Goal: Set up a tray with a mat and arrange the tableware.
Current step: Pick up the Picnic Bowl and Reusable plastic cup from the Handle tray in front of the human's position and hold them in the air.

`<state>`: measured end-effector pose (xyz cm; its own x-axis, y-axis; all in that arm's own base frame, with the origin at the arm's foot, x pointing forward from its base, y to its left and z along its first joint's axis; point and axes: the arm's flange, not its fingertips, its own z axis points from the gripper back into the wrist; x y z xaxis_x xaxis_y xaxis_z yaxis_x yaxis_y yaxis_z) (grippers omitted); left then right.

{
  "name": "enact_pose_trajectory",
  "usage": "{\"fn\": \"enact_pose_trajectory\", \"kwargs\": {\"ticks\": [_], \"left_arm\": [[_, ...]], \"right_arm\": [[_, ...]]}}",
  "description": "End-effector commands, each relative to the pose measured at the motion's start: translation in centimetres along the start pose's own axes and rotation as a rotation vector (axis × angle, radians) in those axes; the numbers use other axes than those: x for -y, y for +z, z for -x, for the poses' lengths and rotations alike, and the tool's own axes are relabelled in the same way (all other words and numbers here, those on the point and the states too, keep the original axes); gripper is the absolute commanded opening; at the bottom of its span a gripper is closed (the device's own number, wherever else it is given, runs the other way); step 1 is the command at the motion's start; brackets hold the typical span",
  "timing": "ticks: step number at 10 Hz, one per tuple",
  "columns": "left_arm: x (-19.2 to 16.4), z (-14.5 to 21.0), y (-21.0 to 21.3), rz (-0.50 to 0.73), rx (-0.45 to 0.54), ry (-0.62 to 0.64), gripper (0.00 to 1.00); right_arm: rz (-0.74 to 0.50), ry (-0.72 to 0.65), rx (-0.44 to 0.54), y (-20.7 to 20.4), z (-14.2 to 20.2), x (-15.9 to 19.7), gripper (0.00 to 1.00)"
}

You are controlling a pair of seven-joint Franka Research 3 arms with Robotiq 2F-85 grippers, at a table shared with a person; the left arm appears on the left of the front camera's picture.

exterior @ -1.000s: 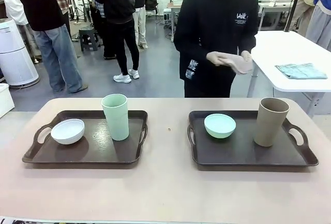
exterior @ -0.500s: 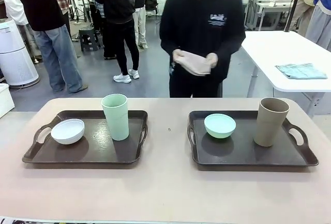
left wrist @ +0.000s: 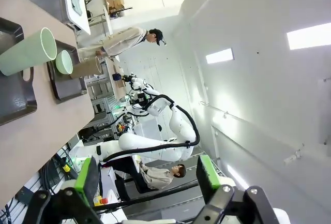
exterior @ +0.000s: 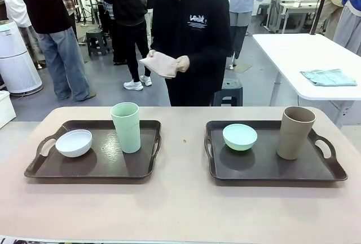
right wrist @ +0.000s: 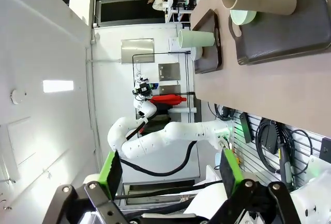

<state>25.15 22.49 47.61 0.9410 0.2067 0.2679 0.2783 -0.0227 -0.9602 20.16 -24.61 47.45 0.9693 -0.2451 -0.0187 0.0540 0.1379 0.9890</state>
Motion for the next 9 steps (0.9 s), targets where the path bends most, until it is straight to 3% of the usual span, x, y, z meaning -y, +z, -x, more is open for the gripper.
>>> {"fn": "enact_pose_trajectory", "kwargs": {"ticks": [1,9], "left_arm": [[-0.18,0.33,-0.15,-0.004,0.01,-0.02,1.0],[-0.18,0.33,-0.15,-0.004,0.01,-0.02,1.0]], "right_arm": [[-0.01,0.02,-0.003,-0.25,0.43,0.21,1.0],[-0.01,0.02,-0.003,-0.25,0.43,0.21,1.0]]}}
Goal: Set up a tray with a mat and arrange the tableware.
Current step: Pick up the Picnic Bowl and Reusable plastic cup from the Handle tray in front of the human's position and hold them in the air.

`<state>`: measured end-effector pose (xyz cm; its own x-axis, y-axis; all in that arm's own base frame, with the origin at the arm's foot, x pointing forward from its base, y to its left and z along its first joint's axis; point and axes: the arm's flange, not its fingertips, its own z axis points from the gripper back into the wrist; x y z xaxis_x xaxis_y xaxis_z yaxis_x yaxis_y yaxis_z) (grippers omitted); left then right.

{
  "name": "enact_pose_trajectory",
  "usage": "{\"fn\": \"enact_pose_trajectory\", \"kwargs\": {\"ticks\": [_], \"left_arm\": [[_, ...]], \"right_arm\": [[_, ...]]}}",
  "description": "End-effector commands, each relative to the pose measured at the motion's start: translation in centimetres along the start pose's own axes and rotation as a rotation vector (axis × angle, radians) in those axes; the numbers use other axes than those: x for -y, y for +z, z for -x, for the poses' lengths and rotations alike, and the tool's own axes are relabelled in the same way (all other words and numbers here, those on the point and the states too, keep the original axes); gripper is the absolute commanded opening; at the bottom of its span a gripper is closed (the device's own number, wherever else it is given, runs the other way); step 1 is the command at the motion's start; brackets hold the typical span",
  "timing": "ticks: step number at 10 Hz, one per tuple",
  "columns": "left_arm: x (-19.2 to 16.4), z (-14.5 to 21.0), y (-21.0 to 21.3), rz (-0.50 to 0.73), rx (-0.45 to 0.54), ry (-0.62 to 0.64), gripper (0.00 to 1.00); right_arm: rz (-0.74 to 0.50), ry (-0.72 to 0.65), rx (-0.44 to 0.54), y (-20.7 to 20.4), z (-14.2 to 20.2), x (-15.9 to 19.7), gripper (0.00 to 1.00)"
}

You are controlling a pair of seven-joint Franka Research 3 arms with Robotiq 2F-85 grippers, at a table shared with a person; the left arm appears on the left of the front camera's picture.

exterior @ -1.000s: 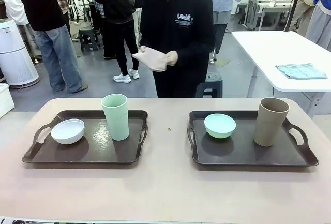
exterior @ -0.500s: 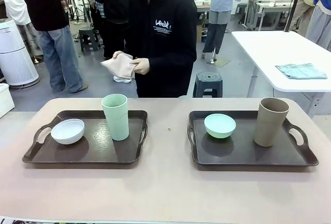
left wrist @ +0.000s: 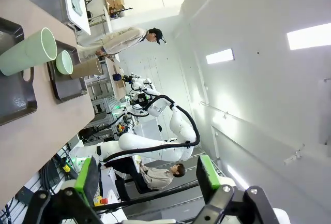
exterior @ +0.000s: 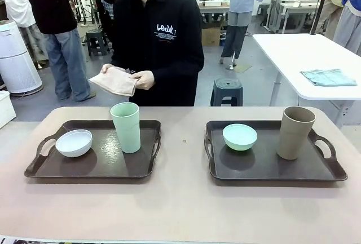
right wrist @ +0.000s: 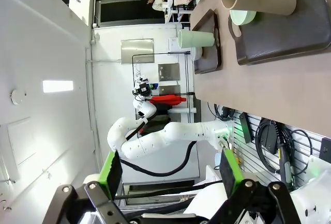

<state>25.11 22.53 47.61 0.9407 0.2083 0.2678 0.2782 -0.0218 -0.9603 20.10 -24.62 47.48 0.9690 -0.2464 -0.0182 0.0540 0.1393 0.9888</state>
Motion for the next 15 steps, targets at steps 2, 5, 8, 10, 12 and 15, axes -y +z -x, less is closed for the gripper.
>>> {"fn": "enact_pose_trajectory", "kwargs": {"ticks": [2,5,8,10,12,15], "left_arm": [[-0.2,0.31,-0.19,-0.003,0.008,-0.02,1.0],[-0.2,0.31,-0.19,-0.003,0.008,-0.02,1.0],[-0.2,0.31,-0.19,-0.003,0.008,-0.02,1.0],[-0.2,0.31,-0.19,-0.003,0.008,-0.02,1.0],[-0.2,0.31,-0.19,-0.003,0.008,-0.02,1.0],[-0.2,0.31,-0.19,-0.003,0.008,-0.02,1.0]], "right_arm": [[-0.011,0.02,-0.004,-0.27,0.37,0.24,1.0],[-0.011,0.02,-0.004,-0.27,0.37,0.24,1.0],[-0.011,0.02,-0.004,-0.27,0.37,0.24,1.0],[-0.011,0.02,-0.004,-0.27,0.37,0.24,1.0],[-0.011,0.02,-0.004,-0.27,0.37,0.24,1.0],[-0.011,0.02,-0.004,-0.27,0.37,0.24,1.0]]}}
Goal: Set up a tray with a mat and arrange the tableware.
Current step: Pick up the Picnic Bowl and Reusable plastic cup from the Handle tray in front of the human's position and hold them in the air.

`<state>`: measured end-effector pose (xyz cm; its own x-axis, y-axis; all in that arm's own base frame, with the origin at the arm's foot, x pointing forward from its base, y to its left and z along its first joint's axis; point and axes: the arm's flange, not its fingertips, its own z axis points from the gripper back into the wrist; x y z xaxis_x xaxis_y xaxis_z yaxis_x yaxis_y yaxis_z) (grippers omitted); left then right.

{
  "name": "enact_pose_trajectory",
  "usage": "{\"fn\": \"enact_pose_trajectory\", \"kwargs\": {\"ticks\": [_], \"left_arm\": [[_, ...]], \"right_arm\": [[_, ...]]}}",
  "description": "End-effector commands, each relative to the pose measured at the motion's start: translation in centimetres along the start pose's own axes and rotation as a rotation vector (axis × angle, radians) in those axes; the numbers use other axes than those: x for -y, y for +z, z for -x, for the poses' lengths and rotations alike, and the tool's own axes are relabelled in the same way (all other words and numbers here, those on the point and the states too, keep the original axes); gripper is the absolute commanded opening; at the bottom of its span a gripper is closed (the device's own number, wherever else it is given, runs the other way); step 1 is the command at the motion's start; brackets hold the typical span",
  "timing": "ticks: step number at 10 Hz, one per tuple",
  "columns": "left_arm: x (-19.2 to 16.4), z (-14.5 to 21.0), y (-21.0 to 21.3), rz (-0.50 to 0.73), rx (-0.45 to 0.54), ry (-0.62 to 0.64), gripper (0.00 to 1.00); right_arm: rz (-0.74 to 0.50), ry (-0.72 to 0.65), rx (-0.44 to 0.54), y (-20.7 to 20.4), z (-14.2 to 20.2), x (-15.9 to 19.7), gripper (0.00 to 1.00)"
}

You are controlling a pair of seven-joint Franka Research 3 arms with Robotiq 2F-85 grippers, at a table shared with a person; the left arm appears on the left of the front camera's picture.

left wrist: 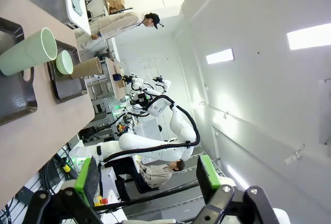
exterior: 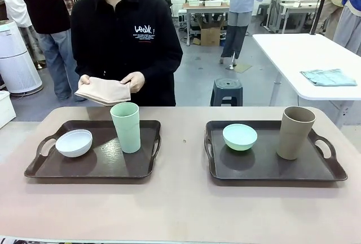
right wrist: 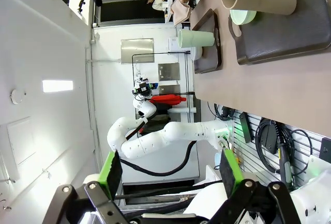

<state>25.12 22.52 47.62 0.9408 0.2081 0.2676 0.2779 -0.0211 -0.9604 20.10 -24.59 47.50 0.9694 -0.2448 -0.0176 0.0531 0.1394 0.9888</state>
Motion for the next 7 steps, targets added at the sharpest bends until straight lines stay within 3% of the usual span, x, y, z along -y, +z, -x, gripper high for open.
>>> {"fn": "enact_pose_trajectory", "kwargs": {"ticks": [1,7], "left_arm": [[-0.2,0.31,-0.18,-0.002,0.008,-0.02,1.0],[0.0,0.0,0.0,0.0,0.0,0.0,1.0]], "right_arm": [[-0.011,0.019,-0.002,-0.24,0.37,0.26,1.0],[0.0,0.0,0.0,0.0,0.0,0.0,1.0]]}}
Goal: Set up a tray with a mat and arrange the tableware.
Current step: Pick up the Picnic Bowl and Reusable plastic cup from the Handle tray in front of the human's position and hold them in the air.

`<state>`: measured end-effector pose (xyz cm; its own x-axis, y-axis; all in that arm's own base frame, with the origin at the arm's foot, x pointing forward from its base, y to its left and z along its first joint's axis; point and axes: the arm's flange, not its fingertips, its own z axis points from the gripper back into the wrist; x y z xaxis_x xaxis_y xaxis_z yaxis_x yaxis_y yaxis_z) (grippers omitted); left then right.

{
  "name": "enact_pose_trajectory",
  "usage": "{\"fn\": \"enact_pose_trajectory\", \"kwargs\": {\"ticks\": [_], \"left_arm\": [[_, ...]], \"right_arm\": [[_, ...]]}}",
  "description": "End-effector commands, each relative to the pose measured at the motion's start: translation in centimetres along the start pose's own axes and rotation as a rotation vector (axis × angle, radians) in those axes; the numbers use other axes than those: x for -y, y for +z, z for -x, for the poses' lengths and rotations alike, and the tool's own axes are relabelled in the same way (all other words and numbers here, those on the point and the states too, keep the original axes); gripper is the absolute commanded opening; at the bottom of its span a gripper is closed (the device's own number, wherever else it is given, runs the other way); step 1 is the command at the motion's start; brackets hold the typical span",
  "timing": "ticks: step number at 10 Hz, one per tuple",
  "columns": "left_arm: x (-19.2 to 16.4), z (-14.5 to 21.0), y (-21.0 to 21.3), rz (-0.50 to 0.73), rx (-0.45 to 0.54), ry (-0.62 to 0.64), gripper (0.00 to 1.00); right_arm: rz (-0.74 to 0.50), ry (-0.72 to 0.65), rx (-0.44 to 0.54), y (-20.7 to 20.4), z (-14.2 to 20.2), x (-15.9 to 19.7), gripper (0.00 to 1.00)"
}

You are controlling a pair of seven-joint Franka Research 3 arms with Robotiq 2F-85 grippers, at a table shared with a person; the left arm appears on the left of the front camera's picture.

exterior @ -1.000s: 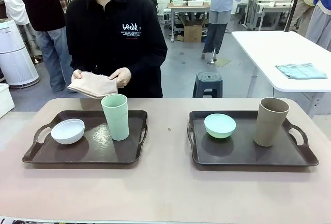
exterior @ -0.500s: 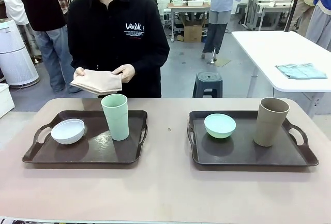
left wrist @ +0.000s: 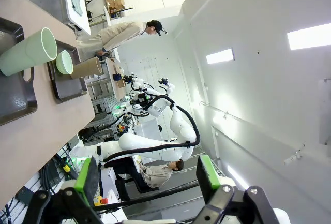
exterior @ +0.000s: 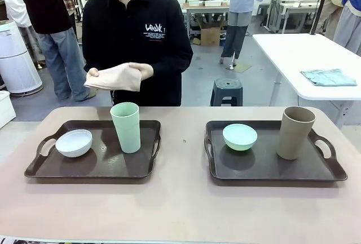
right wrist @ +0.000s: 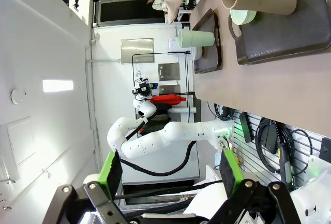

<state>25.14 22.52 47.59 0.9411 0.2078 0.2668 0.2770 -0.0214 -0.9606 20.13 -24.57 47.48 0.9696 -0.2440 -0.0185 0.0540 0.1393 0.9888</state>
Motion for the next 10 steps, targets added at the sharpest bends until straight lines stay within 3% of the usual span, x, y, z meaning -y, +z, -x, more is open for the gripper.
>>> {"fn": "enact_pose_trajectory", "kwargs": {"ticks": [1,2,5,7,8,9,10], "left_arm": [[3.2,0.4,-1.5,-0.112,-0.052,-0.098,1.0],[6.0,1.1,-3.2,-0.217,-0.142,-0.189,1.0],[16.6,3.1,-8.4,-0.853,-0.226,-0.491,1.0],[19.9,3.8,-13.0,-1.183,-0.344,-0.608,1.0],[20.5,3.9,-14.9,-1.176,-0.34,-0.616,1.0],[21.2,4.4,-11.7,-0.786,-0.294,-0.534,1.0],[21.2,4.4,-11.7,-0.786,-0.294,-0.534,1.0]], "right_arm": [[0.074,0.299,-0.063,-2.3,0.5,-4.5,1.0],[0.138,0.493,-0.072,-5.4,1.1,-8.1,1.0],[0.397,1.068,-0.268,-20.1,5.1,-17.4,1.0],[0.471,1.4,-0.399,-28.7,7.2,-19.2,1.0],[0.369,1.355,-0.471,-31.9,8.0,-18.3,1.0],[0.422,0.979,-0.413,-26.1,9.2,-20.9,1.0],[0.422,0.979,-0.413,-26.1,9.2,-20.9,1.0]]}}
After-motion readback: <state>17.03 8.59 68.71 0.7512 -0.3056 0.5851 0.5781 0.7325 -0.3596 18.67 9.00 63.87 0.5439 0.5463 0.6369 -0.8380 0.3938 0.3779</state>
